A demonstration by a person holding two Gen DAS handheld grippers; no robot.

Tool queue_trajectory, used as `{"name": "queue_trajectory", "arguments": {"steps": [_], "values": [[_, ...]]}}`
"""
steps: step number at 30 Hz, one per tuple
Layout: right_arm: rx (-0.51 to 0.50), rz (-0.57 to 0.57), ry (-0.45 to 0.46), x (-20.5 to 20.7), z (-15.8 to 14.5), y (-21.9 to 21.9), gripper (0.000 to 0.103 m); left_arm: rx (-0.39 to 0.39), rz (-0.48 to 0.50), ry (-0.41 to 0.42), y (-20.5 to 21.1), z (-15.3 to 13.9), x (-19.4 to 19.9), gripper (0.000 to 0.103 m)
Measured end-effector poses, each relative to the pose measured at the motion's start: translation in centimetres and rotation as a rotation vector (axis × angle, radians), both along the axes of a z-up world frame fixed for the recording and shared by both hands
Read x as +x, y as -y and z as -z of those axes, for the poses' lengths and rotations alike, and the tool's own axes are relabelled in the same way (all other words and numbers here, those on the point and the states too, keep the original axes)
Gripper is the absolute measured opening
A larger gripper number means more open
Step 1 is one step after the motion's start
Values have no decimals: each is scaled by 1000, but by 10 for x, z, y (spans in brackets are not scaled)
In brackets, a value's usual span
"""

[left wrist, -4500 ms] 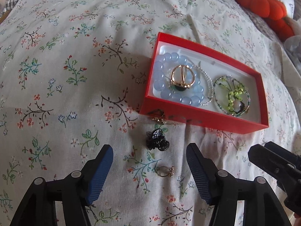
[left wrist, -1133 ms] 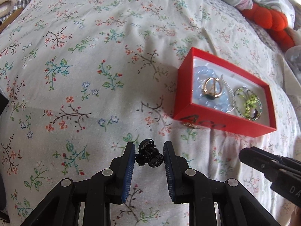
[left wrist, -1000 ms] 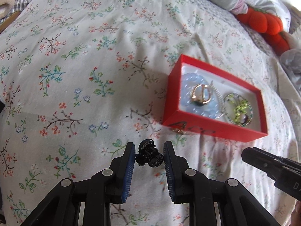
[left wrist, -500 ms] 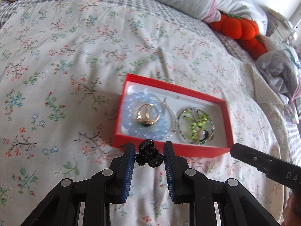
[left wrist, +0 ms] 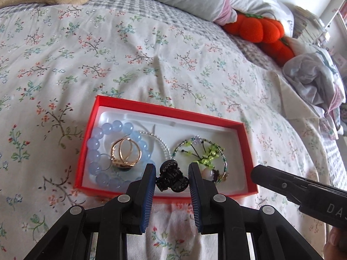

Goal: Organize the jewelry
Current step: 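Carry the black clip over the box with the left tool while the right tool carries the gold ring, then open the left tool to drop the clip while the right tool releases the gold ring into the box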

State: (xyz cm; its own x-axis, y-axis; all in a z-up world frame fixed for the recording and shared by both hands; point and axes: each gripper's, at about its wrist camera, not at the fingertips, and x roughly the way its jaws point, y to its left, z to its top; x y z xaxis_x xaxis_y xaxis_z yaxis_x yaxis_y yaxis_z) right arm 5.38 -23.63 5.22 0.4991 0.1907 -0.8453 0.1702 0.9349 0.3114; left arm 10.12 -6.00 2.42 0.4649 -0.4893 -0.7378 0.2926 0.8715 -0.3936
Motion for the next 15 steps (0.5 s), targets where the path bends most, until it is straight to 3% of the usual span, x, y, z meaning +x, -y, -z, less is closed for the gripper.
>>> {"name": "queue_trajectory", "arguments": {"steps": [12, 15], "values": [[8, -6, 10, 15, 3, 4, 22, -7, 6, -15, 10, 9, 13, 26], [8, -1, 10, 17, 4, 6, 22, -8, 4, -15, 9, 6, 12, 31]]}}
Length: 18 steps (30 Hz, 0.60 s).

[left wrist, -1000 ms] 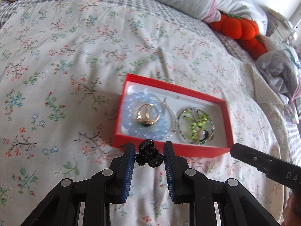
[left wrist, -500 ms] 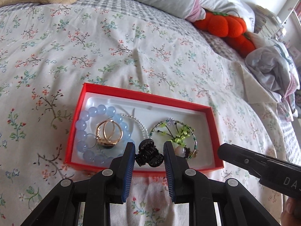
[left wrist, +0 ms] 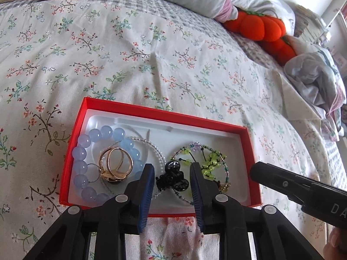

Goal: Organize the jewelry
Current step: 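Open the left tool to drop the clip while the right tool releases the gold ring into the box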

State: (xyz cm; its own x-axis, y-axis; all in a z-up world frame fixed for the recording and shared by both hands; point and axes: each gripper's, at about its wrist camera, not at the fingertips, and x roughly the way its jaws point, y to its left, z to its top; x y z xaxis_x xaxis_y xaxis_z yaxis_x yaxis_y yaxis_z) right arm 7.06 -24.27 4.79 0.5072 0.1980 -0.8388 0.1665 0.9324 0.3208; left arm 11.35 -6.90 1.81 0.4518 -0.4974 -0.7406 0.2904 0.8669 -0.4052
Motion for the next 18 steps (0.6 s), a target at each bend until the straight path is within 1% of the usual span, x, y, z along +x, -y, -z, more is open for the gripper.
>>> {"name": "queue_trajectory", "arguments": {"steps": [7, 9, 12, 18], "values": [[9, 15, 21, 1, -3, 1, 22, -15, -21, 43, -18, -20, -13, 43], [15, 10, 25, 3, -4, -1, 22, -3, -38, 46, -26, -23, -17, 46], [12, -2, 28, 8, -3, -8, 22, 42, -72, 23, -37, -22, -17, 51], [40, -19, 41, 21, 5, -15, 23, 64, -131, -44, -60, -10, -14, 52]]}}
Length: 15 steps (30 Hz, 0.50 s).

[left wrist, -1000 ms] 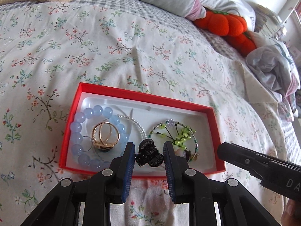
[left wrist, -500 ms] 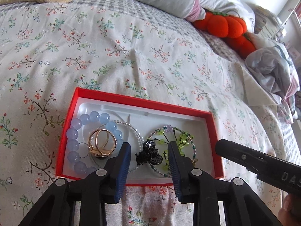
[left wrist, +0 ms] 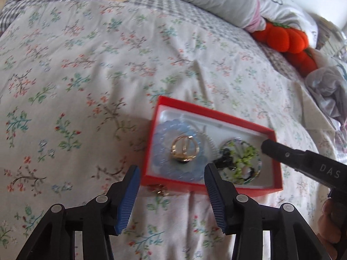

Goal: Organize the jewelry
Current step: 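Open the left tool to drop the clip while the right tool releases the gold ring into the box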

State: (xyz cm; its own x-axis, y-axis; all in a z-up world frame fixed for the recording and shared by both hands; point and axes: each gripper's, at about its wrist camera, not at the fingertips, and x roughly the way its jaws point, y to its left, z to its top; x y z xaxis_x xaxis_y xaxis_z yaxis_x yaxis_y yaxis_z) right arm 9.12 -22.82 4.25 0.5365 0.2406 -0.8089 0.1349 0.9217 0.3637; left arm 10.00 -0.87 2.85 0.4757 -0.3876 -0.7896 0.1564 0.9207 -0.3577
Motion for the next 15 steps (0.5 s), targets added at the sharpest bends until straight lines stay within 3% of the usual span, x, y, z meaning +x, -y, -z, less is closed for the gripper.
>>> {"name": "queue_trajectory", "arguments": {"steps": [2, 6, 15], "values": [[16, -3, 5, 1, 2, -1, 25, 12, -10, -18, -4, 4, 0, 53], [12, -9, 10, -6, -5, -5, 39, 35, -9, -53, -8, 9, -3, 56], [-27, -6, -64, -35, -14, -10, 46, 85, -31, -175, -19, 27, -11, 59]]}}
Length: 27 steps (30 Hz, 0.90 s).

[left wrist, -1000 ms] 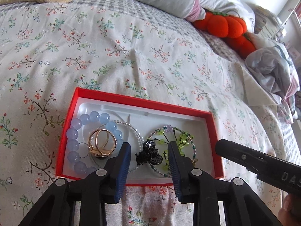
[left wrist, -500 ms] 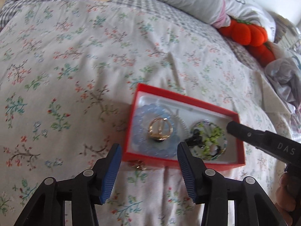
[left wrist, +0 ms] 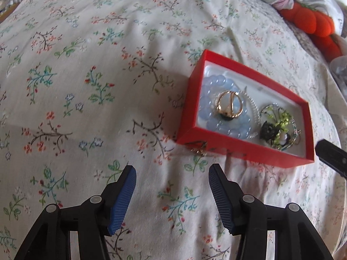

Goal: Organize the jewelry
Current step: 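Open the left tool to drop the clip while the right tool releases the gold ring into the box, then grasp the small gold earring beside the box with the left tool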

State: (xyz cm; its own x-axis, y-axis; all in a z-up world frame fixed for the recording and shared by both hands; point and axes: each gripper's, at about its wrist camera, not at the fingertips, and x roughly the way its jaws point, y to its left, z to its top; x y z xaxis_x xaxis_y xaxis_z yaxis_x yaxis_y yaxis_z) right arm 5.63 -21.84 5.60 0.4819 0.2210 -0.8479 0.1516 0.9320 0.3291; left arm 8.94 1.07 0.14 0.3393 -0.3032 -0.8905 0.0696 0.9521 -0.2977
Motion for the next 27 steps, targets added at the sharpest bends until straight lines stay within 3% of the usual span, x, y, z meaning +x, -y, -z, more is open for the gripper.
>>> {"name": "queue_trajectory", "arguments": {"steps": [3, 6, 8, 9, 11, 20, 27], "values": [[-6, -2, -26, -13, 1, -3, 52, -15, -7, -7, -3, 1, -3, 59], [-26, -8, -62, -23, 6, -8, 53, -111, 3, 4, -6, 6, -2, 59], [-27, -18, -78, -28, 12, -12, 53, -169, -3, -17, -7, 12, 1, 48], [-25, -22, -86, -29, 14, -14, 53, -196, -2, -28, -7, 14, 1, 38], [-16, -23, -101, -30, 19, -15, 53, -220, 1, -33, -5, 16, 2, 35], [13, -10, -130, -24, 32, -12, 53, -154, 48, -9, 28, 24, 12, 22], [-7, -13, -151, -16, 41, -10, 53, -94, -3, -35, 43, 34, 23, 14]]}}
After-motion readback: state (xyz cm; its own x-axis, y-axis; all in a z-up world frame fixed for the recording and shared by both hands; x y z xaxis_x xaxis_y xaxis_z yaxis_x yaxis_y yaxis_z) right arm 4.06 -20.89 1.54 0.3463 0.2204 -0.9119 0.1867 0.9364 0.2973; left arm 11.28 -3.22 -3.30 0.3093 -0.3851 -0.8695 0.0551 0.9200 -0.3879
